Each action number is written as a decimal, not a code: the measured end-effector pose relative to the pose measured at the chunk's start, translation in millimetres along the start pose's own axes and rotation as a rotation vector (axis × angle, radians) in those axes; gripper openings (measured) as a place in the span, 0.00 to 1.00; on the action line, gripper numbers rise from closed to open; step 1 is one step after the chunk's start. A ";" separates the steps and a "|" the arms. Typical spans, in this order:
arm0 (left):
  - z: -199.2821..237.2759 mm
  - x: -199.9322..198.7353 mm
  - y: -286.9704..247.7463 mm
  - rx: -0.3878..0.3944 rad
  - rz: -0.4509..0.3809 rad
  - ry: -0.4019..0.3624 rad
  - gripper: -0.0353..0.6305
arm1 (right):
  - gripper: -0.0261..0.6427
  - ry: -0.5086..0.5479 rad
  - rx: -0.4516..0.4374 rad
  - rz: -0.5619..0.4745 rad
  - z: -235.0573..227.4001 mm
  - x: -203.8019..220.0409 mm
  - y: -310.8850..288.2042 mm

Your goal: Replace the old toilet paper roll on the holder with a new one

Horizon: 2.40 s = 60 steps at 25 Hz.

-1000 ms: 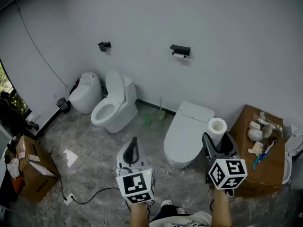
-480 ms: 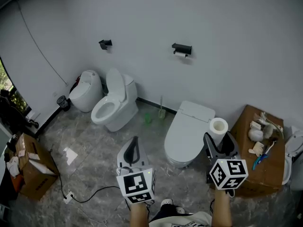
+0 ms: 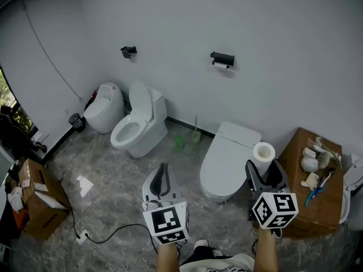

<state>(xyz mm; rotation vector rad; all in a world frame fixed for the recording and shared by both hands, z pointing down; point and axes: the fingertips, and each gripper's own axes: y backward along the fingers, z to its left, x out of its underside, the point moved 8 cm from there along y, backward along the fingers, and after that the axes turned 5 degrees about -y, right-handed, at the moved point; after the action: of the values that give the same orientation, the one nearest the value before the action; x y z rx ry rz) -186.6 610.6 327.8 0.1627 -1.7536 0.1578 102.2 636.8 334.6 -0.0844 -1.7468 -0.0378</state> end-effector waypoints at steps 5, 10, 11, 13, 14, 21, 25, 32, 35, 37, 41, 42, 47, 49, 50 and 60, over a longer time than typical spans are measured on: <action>13.7 0.4 -14.9 0.011 -0.011 -0.023 0.22 | 0.50 -0.003 0.001 0.013 8.8 7.2 -19.1; 26.2 5.4 -28.8 0.055 -0.025 -0.002 0.39 | 0.50 0.002 0.015 0.010 20.1 12.2 -33.8; 28.3 5.9 -30.8 0.061 -0.028 -0.004 0.40 | 0.50 0.002 0.016 0.007 22.0 12.1 -36.2; 33.2 7.2 -35.5 0.068 -0.032 -0.001 0.40 | 0.50 0.006 0.013 0.007 26.1 11.9 -42.8; 35.3 8.2 -38.5 0.069 -0.030 0.002 0.40 | 0.50 0.012 0.009 0.011 27.9 12.2 -47.0; 46.6 18.4 -61.6 0.055 -0.003 0.009 0.40 | 0.50 0.022 -0.007 0.033 36.6 19.8 -80.5; 55.3 25.0 -85.2 0.050 0.011 -0.004 0.40 | 0.50 0.020 -0.007 0.044 38.2 25.1 -111.3; 83.7 34.1 -151.4 0.037 0.016 -0.001 0.40 | 0.50 0.023 0.006 0.037 44.4 24.8 -193.1; 97.4 37.3 -189.1 0.040 0.018 0.000 0.40 | 0.50 0.027 0.012 0.036 49.2 24.8 -234.2; 107.5 36.5 -218.0 0.044 0.019 0.000 0.40 | 0.50 0.029 0.012 0.035 52.2 21.6 -265.0; 122.2 32.5 -278.6 0.057 0.011 -0.001 0.40 | 0.50 0.025 0.021 0.018 52.7 9.8 -325.3; 124.6 31.9 -293.4 0.062 0.009 -0.004 0.40 | 0.50 0.024 0.026 0.011 51.8 7.0 -338.7; 135.3 29.8 -357.8 0.083 -0.004 -0.005 0.40 | 0.50 0.022 0.050 -0.006 46.3 -0.2 -395.0; 136.7 28.5 -378.2 0.096 -0.013 -0.007 0.40 | 0.50 0.020 0.063 -0.011 41.9 -1.8 -411.8; 136.8 27.9 -387.4 0.101 -0.015 -0.010 0.39 | 0.50 0.019 0.069 -0.013 39.6 -2.6 -418.9; 123.4 28.1 -468.7 0.205 -0.027 -0.029 0.40 | 0.50 -0.003 0.170 -0.033 11.8 -4.7 -463.9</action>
<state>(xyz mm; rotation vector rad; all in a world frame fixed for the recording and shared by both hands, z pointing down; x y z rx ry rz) -218.5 126.3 339.7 0.3386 -1.7616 0.3167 55.2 175.1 338.1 0.0685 -1.7476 0.0867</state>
